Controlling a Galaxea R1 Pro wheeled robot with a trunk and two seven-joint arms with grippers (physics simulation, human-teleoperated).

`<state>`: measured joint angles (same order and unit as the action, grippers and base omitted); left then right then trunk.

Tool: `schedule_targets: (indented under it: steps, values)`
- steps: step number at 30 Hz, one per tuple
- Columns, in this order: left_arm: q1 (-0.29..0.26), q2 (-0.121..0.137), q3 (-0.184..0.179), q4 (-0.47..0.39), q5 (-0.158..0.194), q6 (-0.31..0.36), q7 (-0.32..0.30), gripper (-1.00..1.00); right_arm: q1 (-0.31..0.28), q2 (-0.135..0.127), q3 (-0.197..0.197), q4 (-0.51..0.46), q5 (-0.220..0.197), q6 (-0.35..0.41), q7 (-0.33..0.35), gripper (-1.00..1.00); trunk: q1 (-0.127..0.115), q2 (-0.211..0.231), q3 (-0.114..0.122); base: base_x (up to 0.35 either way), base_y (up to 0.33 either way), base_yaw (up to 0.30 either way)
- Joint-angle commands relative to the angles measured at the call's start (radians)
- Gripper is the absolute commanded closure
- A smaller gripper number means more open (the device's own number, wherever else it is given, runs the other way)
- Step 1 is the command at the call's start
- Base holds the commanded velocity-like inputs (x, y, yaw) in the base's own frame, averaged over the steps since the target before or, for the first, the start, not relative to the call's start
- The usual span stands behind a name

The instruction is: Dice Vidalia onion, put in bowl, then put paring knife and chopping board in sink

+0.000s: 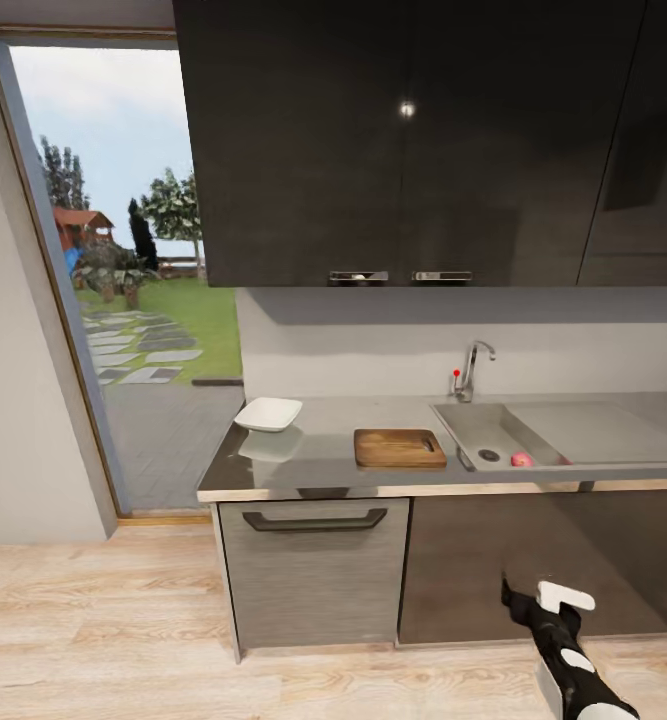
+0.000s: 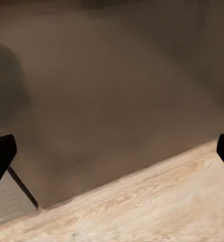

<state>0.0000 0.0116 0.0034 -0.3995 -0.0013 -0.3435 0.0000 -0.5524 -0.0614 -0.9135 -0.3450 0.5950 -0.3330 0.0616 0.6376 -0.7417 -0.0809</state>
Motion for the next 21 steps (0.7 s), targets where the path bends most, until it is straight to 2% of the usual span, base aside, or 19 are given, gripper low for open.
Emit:
schedule_targets:
  steps: [1,2,4,6,8,19,21]
  values:
    - [0.0,0.0,0.0,-0.001,0.0,-0.002,0.0,-1.0,-0.001,-0.017,-0.008,0.039,0.02,-0.019,0.005,-1.0,0.0,-0.001,-0.001,0.0,0.0,0.0]
    - [0.0,0.0,0.0,-0.001,0.0,-0.002,0.0,-1.0,0.0,-0.034,-0.008,0.075,0.034,-0.032,0.004,-1.0,0.0,-0.001,-0.001,0.0,0.0,0.0]
    - [0.0,0.0,0.001,-0.001,0.0,-0.002,0.001,-1.0,0.01,-0.099,-0.007,0.209,0.068,-0.08,0.001,-1.0,0.0,-0.001,-0.001,0.0,0.0,0.0]
    - [0.0,0.001,0.001,-0.002,0.0,-0.002,0.001,-1.0,0.035,-0.129,-0.006,0.266,0.08,-0.103,-0.001,-1.0,0.0,-0.001,-0.001,0.0,0.0,0.0]
    - [0.0,0.001,0.002,-0.003,0.0,-0.002,0.001,-1.0,0.078,-0.145,-0.005,0.294,0.086,-0.115,0.0,-1.0,0.0,-0.001,-0.001,0.0,0.0,0.0]
    - [0.0,0.002,0.003,-0.009,0.0,-0.001,0.003,-1.0,0.313,-0.164,-0.004,0.323,0.094,-0.128,0.001,-1.0,0.0,-0.001,-0.001,0.0,0.0,0.0]
    - [0.0,0.002,0.003,-0.01,0.0,0.0,0.003,-1.0,0.338,-0.164,-0.004,0.323,0.094,-0.128,0.002,-1.0,0.0,-0.001,-0.001,0.0,0.0,0.0]
